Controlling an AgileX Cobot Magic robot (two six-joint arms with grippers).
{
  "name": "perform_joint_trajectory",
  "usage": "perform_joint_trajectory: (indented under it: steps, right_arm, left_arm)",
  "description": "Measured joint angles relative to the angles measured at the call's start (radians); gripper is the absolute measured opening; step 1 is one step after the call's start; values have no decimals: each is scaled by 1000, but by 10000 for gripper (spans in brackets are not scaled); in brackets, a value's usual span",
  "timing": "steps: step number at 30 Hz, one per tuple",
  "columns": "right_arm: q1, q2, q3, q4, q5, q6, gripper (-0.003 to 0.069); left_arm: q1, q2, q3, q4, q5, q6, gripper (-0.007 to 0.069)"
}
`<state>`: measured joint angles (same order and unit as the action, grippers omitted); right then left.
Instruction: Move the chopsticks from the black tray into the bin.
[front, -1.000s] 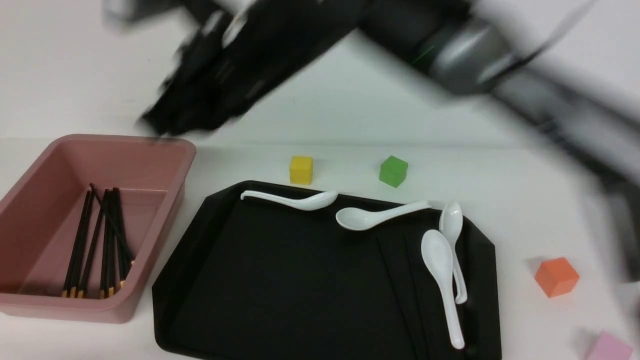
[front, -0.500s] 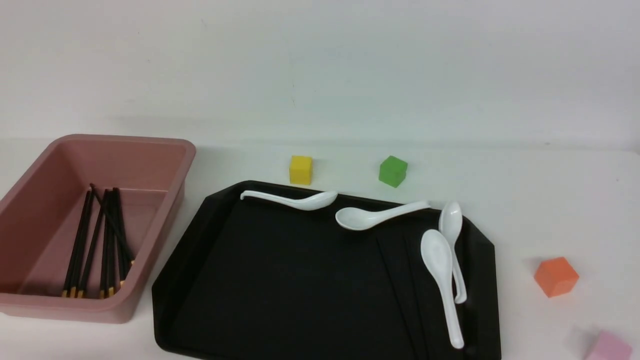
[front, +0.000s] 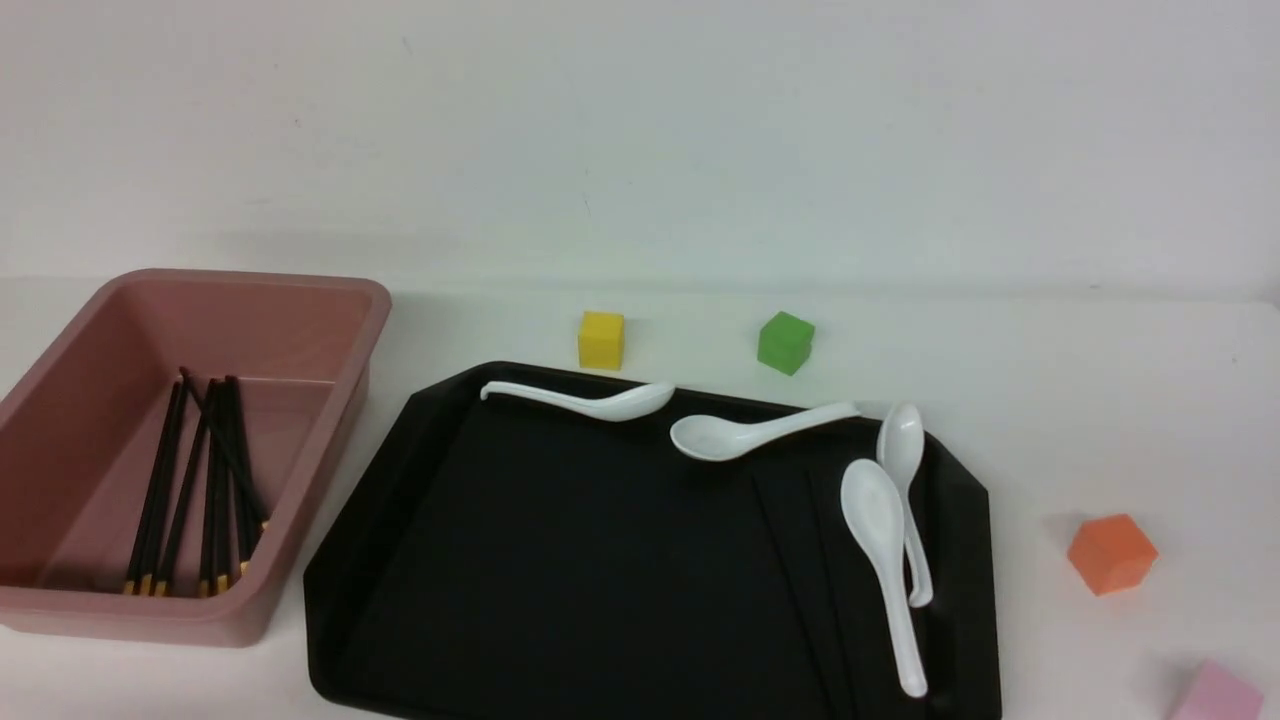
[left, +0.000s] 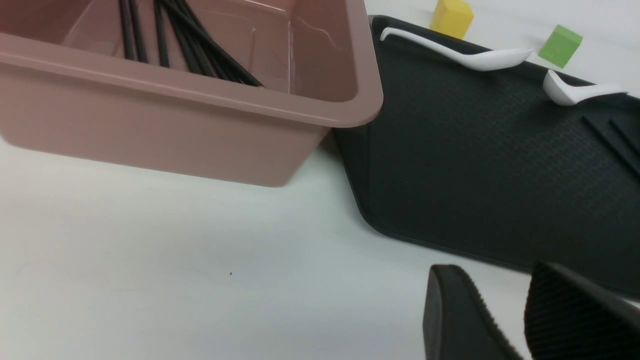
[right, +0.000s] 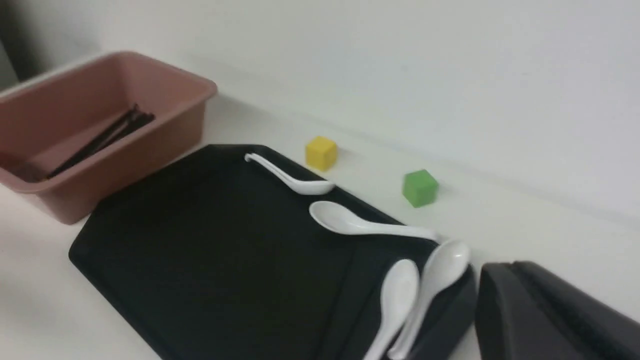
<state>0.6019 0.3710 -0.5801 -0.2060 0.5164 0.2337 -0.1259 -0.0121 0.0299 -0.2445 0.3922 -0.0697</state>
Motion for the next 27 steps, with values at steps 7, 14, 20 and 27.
perform_joint_trajectory:
  steps: [7,14,20,27]
  right_arm:
    - [-2,-48,201,-12,-132,13,3]
    - [-2,-49,296,-14,-136,14,6]
    - [-2,-49,347,-15,-133,14,9]
    - [-2,-50,381,-15,-125,15,13]
  left_arm:
    - [0,0,0,0,0,0,232]
    - [0,0,0,0,0,0,237]
    - [0,0,0,0,0,0,237]
    - [0,0,0,0,0,0,237]
